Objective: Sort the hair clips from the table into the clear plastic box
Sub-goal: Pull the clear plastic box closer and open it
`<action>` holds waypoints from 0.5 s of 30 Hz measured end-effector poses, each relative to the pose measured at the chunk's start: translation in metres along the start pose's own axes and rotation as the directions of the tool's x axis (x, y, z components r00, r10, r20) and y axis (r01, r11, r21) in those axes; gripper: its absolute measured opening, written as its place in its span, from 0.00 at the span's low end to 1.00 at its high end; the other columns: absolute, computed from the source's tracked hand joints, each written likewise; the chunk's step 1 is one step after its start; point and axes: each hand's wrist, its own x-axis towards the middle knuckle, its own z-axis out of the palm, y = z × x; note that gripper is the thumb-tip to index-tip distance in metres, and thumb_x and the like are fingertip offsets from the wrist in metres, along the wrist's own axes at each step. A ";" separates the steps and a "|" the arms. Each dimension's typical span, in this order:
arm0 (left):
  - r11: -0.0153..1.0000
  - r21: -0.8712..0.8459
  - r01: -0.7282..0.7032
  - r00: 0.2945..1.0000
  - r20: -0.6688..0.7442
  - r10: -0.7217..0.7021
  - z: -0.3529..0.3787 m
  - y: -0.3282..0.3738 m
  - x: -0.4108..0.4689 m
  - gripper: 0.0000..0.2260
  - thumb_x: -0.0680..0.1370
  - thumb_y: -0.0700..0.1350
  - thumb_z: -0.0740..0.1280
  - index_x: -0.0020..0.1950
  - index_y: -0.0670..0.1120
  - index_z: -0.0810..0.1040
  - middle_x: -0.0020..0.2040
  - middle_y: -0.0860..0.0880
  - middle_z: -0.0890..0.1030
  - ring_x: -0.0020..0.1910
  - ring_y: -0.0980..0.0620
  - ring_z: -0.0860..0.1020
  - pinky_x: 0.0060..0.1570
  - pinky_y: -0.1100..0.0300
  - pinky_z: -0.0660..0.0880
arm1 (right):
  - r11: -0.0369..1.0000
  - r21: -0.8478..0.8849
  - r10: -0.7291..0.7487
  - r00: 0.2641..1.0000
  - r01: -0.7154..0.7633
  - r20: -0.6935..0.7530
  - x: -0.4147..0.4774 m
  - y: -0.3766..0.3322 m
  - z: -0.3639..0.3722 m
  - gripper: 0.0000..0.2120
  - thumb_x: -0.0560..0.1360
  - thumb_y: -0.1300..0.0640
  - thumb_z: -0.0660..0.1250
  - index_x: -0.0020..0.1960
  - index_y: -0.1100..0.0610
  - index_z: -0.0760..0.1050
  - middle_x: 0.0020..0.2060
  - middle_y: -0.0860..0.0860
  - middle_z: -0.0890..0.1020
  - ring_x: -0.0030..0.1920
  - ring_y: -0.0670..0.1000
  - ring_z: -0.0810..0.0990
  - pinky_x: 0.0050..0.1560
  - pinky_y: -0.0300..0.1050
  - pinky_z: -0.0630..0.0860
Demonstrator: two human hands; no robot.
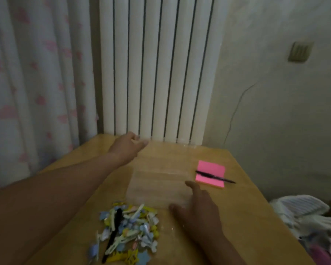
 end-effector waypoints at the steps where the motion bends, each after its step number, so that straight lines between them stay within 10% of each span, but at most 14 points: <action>1: 0.999 -0.022 0.048 0.999 0.000 -0.048 0.010 -0.009 0.005 0.19 0.78 0.64 0.70 0.52 0.48 0.79 0.47 0.48 0.85 0.44 0.48 0.86 0.49 0.44 0.85 | 0.999 -0.033 0.000 1.000 0.000 0.003 0.002 0.000 0.002 0.38 0.67 0.27 0.70 0.73 0.38 0.67 0.58 0.45 0.76 0.62 0.50 0.78 0.62 0.49 0.75; 9: 0.948 0.136 0.287 0.937 0.165 -0.308 0.043 -0.049 0.005 0.22 0.83 0.58 0.68 0.56 0.38 0.85 0.55 0.42 0.84 0.52 0.41 0.82 0.57 0.49 0.79 | 0.996 -0.088 0.025 1.000 -0.026 -0.016 0.005 0.002 0.009 0.32 0.72 0.20 0.53 0.62 0.41 0.74 0.55 0.46 0.77 0.56 0.51 0.79 0.56 0.51 0.75; 15: 0.990 -0.035 0.137 0.987 0.091 -0.134 0.014 -0.047 -0.056 0.14 0.85 0.57 0.63 0.58 0.49 0.81 0.57 0.47 0.83 0.54 0.45 0.81 0.61 0.45 0.80 | 0.997 -0.072 0.037 0.999 -0.039 -0.030 0.002 -0.002 0.003 0.29 0.78 0.26 0.53 0.69 0.43 0.73 0.62 0.51 0.78 0.63 0.55 0.77 0.59 0.55 0.74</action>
